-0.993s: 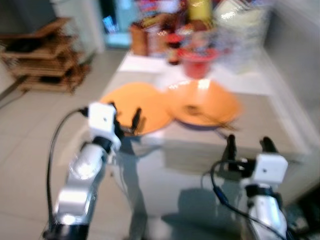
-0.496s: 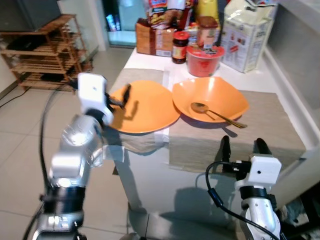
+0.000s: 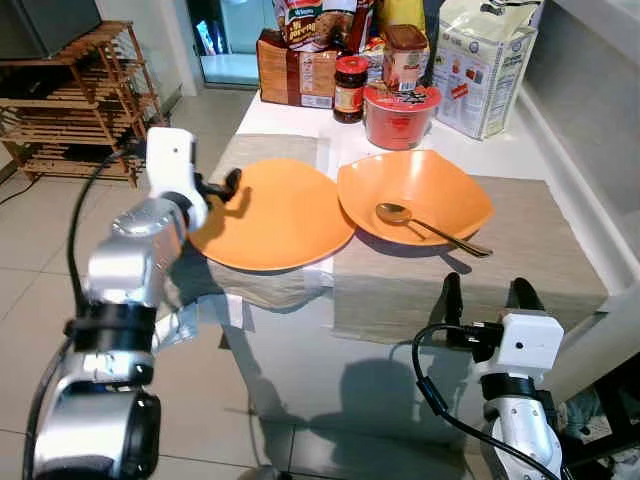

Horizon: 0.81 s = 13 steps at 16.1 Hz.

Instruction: Setting the table

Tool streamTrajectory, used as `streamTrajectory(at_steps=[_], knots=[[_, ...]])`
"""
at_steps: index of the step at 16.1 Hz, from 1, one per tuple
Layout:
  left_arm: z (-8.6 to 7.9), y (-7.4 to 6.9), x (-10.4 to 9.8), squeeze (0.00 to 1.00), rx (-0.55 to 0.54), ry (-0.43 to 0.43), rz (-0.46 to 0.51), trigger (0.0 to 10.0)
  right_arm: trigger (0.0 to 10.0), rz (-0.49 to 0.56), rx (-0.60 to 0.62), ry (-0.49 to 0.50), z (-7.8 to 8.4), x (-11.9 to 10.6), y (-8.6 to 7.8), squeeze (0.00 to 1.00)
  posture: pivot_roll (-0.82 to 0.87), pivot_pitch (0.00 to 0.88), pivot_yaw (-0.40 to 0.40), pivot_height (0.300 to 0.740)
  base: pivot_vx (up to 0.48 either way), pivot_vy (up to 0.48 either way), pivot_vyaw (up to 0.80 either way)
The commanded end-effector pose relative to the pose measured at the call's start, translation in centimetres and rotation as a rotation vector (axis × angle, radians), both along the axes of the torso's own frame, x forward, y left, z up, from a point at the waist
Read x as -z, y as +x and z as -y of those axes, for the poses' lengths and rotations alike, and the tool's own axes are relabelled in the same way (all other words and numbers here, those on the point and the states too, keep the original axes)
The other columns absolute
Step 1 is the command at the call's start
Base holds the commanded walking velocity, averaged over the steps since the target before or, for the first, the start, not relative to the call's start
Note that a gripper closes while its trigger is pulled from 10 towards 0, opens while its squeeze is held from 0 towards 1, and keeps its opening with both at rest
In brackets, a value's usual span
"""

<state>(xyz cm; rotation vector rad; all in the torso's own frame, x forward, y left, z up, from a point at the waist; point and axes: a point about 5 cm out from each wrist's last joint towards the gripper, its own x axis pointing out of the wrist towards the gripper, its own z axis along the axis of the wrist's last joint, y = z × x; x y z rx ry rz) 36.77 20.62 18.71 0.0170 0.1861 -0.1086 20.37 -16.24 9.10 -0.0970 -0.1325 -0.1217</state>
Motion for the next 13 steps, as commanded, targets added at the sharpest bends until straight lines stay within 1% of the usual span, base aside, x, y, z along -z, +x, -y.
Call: streamTrajectory(at_steps=[1,2,5,6,7,8,9,11,12,13], knots=[[-0.5,0.2,-0.6,0.0,-0.008,0.014,0.016,10.0,10.0,0.002,-0.004,-0.007,-0.2,-0.3,0.0,0.0,-0.06,0.009,0.04,0.727,0.0,0.0,0.0],[-1.5,0.5,-1.1,0.0,-0.023,0.04,0.031,10.0,10.0,-0.002,-0.006,-0.005,-0.2,-0.1,0.0,0.0,-0.06,0.004,0.044,0.727,0.0,0.0,0.0],[-2.7,0.5,-1.3,0.0,-0.016,0.04,0.02,10.0,10.0,-0.006,-0.007,-0.002,-0.3,0.0,-0.1,0.0,-0.06,0.001,0.047,0.727,0.0,0.0,0.0],[-3.8,0.1,-1.2,0.0,0.029,-0.007,-0.044,10.0,10.0,-0.008,-0.008,0.0,-0.3,0.1,-0.3,0.0,-0.05,0.001,0.047,0.727,0.0,0.0,0.0],[-4.0,0.0,-1.1,0.0,0.036,-0.013,-0.059,10.0,10.0,-0.009,-0.007,0.001,-0.3,0.1,-0.3,0.0,-0.05,0.001,0.047,0.727,0.0,0.0,0.0],[-5.2,-0.4,-1.2,0.0,0.04,-0.084,-0.097,10.0,10.0,-0.013,-0.008,0.001,-0.2,0.2,-0.4,0.0,-0.05,0.004,0.043,0.727,0.0,0.0,0.0],[-5.5,-0.6,-1.2,0.0,0.051,-0.118,-0.115,10.0,10.0,-0.015,-0.009,0.002,-0.2,0.2,-0.4,0.0,-0.05,0.004,0.041,0.727,0.0,0.0,0.0],[-5.7,-1.0,-1.1,0.0,0.079,-0.19,-0.154,10.0,10.0,-0.018,-0.012,0.002,-0.1,0.3,-0.4,0.0,-0.04,0.005,0.036,0.727,0.0,0.0,0.0],[-5.5,-1.1,-0.8,0.0,0.106,-0.278,-0.182,10.0,10.0,-0.019,-0.016,0.003,-0.2,0.3,-0.3,0.0,-0.04,0.005,0.036,0.727,0.0,0.0,0.0],[-5.2,-1.2,-0.6,0.0,0.128,-0.322,-0.189,10.0,10.0,-0.019,-0.018,0.004,-0.2,0.3,-0.3,0.0,-0.03,0.004,0.033,0.727,0.0,0.0,0.0]])
